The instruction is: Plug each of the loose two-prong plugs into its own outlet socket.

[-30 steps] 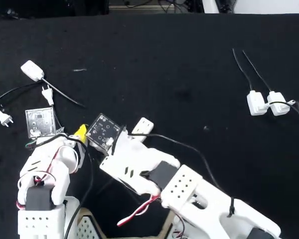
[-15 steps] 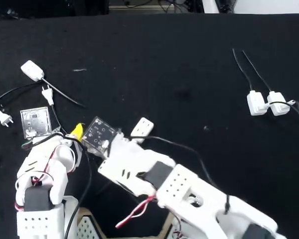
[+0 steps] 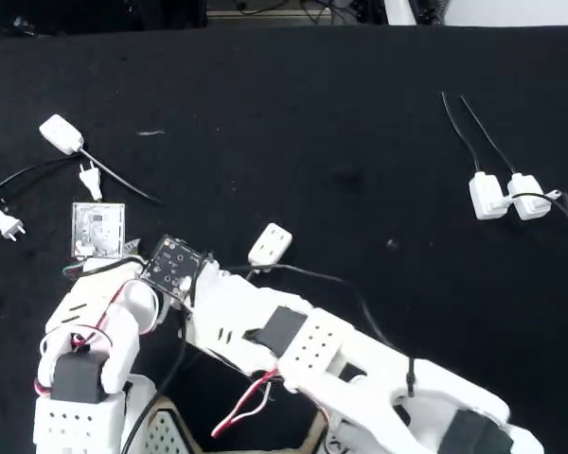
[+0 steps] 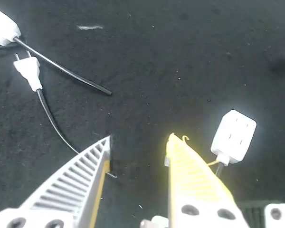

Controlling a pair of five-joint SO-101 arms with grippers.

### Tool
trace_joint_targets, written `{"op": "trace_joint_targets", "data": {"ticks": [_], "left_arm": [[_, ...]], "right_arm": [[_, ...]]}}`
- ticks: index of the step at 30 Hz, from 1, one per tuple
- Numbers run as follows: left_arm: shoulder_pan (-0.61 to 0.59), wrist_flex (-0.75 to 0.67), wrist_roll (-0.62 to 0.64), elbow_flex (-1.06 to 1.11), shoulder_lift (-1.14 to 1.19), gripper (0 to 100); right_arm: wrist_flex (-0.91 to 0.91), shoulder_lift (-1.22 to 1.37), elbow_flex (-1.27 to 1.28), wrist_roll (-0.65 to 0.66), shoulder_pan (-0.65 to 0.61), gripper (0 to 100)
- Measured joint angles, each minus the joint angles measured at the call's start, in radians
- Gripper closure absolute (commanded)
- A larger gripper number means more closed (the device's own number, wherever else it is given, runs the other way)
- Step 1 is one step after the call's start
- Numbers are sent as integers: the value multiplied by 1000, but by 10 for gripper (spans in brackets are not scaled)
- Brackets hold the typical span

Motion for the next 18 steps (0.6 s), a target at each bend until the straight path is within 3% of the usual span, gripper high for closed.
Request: {"op": "trace_joint_targets", "data": {"ticks": [18], "left_arm": [[-28,-8,-17,25,-2,805]], "right_arm": [[81,-313,63,3,0,988]]}}
